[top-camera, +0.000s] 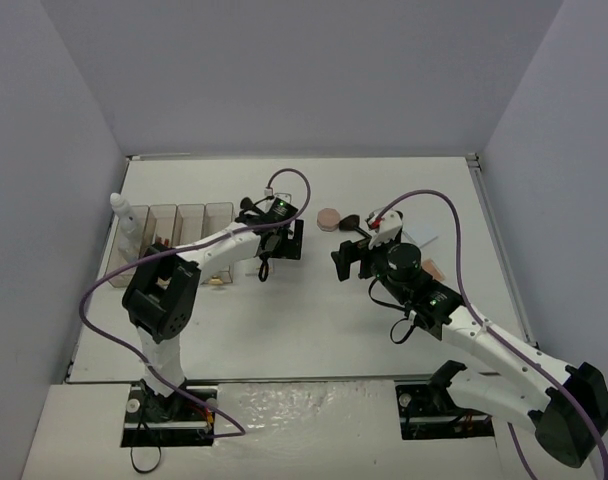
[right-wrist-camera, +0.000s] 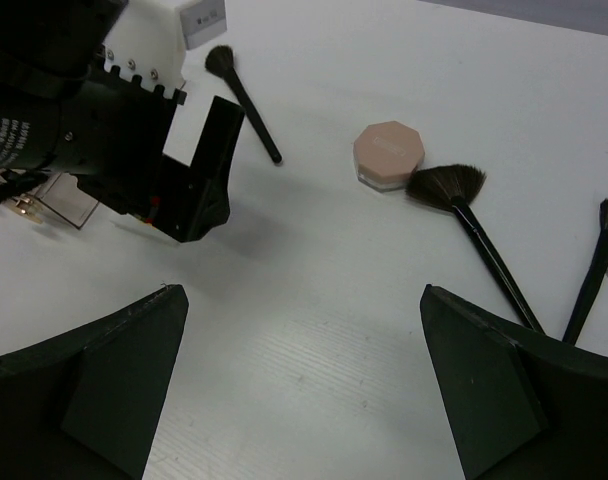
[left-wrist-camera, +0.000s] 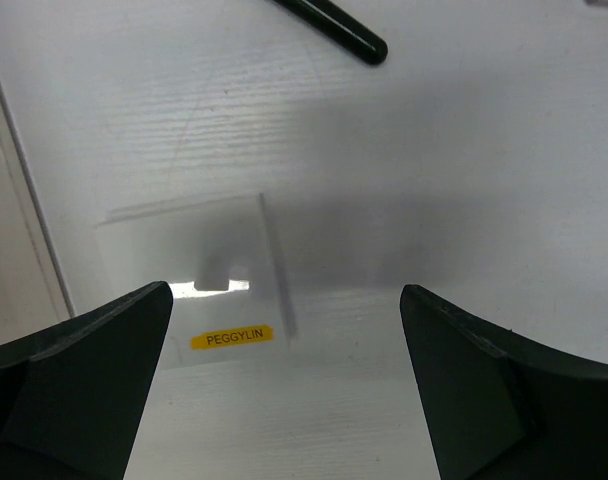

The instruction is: Organize the makeup

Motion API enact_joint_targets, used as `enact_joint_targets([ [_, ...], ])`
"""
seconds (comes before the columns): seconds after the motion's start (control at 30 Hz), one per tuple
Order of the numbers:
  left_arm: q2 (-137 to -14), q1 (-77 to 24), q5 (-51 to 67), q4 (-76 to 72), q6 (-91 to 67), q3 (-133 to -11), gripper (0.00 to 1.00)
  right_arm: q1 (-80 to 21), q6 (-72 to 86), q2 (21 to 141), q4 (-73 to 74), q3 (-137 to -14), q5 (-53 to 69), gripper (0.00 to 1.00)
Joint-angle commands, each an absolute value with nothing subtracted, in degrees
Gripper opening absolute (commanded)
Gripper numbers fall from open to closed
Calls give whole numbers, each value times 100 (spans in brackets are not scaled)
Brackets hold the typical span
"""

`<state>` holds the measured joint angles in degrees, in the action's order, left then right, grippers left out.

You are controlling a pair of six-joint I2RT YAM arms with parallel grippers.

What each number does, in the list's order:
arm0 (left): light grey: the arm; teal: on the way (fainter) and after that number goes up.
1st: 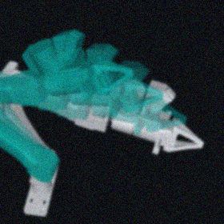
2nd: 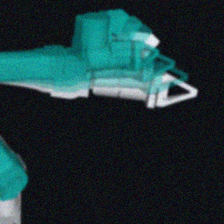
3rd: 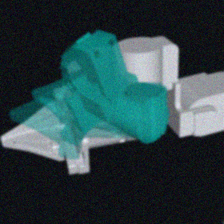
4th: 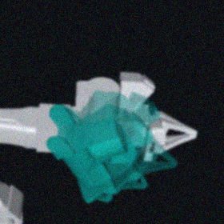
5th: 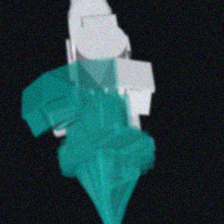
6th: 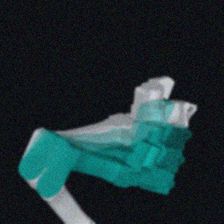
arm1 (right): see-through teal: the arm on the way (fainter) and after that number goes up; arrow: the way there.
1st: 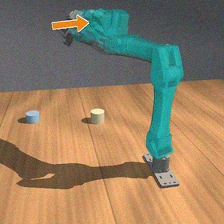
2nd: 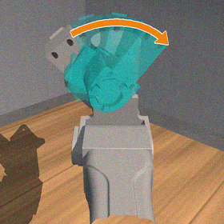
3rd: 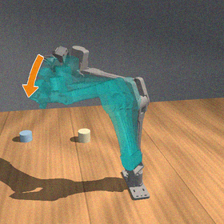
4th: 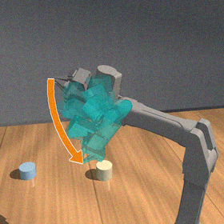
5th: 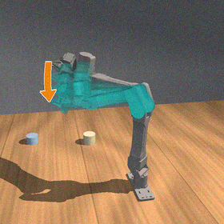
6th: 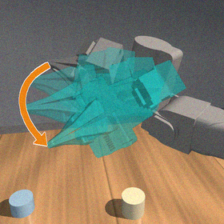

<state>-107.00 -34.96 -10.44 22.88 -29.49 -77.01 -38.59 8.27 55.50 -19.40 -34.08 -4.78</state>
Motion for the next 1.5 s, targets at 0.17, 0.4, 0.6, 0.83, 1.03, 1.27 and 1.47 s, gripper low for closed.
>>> enact_joint_targets([
  [0.17,-11009,-3556,-1767,3143,-3427,-8383,97,-3814,784,5376,-2332,-3288,-589,100],
  [0.4,-10888,-3459,-1886,3219,-3547,-8244,97,-3814,824,5409,-2413,-3236,-540,100],
  [0.6,-11085,-3361,-1607,3289,-3560,-8246,97,-3814,843,5415,-2442,-3208,-493,100],
  [0.83,-11072,-3342,-1405,3089,-3576,-8080,97,-3823,870,5381,-2498,-3147,-483,100],
  [1.03,-11280,-3690,-951,2748,-3616,-8147,97,-3819,870,5440,-2531,-3138,-483,100],
  [1.27,-11327,-4034,-846,2625,-3801,-8200,97,-3806,866,5401,-2487,-3142,-532,100],
  [1.47,-10709,-3991,-1850,3181,-3810,-8168,97,-3807,870,5524,-2533,-3162,-462,100],
])
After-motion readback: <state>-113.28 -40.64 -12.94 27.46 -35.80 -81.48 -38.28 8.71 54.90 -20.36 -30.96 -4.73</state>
